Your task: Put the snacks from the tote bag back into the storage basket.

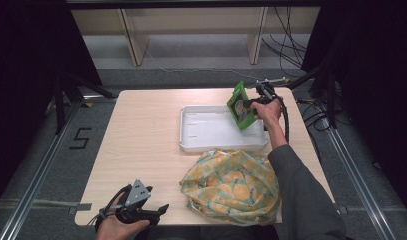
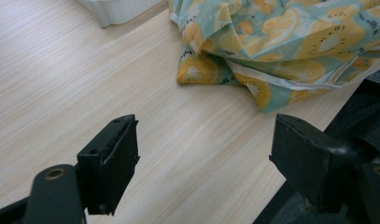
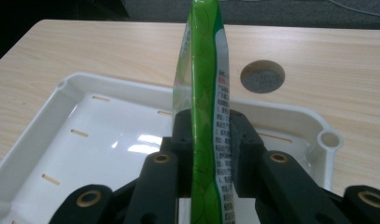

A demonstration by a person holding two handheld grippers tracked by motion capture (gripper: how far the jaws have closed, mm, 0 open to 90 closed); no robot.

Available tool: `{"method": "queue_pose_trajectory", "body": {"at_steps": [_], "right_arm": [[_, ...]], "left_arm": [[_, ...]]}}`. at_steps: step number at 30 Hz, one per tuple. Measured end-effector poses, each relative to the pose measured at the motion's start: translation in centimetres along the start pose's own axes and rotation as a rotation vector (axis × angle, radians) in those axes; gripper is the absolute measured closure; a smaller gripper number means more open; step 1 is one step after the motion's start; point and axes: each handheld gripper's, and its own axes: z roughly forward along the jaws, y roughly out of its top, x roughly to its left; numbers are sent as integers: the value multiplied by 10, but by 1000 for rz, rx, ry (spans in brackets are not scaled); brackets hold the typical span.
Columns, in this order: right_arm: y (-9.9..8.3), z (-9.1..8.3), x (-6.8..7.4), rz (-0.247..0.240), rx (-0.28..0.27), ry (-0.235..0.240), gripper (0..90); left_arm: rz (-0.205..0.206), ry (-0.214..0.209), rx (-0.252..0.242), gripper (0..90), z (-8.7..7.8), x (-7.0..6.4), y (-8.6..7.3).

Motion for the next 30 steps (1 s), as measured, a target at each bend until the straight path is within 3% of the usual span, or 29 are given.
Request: {"method": "queue_pose_trajectory", "body": {"at_steps": [1,2,4,5,6,8,9,10,11,12,14,16,22,23,24,25,27,30], "right_arm": [[0,0,4,61,17,9,757],[1,1,0,8,1,-1,756],[1,3,-2,1,-2,-2,756],[0,2,1,50,15,-7,756],[0,2,-1,26,19,-4,756],[0,4,-1,44,22,-2,756],[-1,7,-3,4,0,-15,755],[-2,8,-3,-8,-8,-35,755],[-2,7,-2,7,8,-31,754],[-2,8,-2,31,14,0,754],[-3,9,-5,0,-7,6,754],[-2,7,-4,13,11,13,752],[-4,8,-6,13,18,-45,746],[-6,10,-8,2,-4,-15,744],[-6,9,-6,37,19,-10,742],[-7,9,-9,32,8,9,740],[-9,12,-12,25,-31,2,732],[-9,11,-10,57,-21,-16,715]], "left_arm": [[0,-1,1,225,0,0,0],[1,-2,3,225,0,0,0],[4,-5,-1,225,1,0,-1],[-6,-4,3,225,1,-1,0],[-17,-4,5,225,1,-2,0],[-13,-5,3,225,1,-3,0],[-18,-1,3,225,1,-3,0],[-16,2,-2,225,1,-3,0],[-20,3,-3,226,0,-2,0],[0,5,-3,226,0,-1,0],[-2,7,0,226,0,-1,0],[0,8,-1,225,0,-1,0],[-4,16,4,226,1,-2,0],[-11,13,3,226,1,-2,0],[2,13,13,225,1,-1,0],[-21,9,3,226,2,-3,-1],[-18,6,2,226,1,-3,0],[-17,11,1,226,1,-3,0]]}}
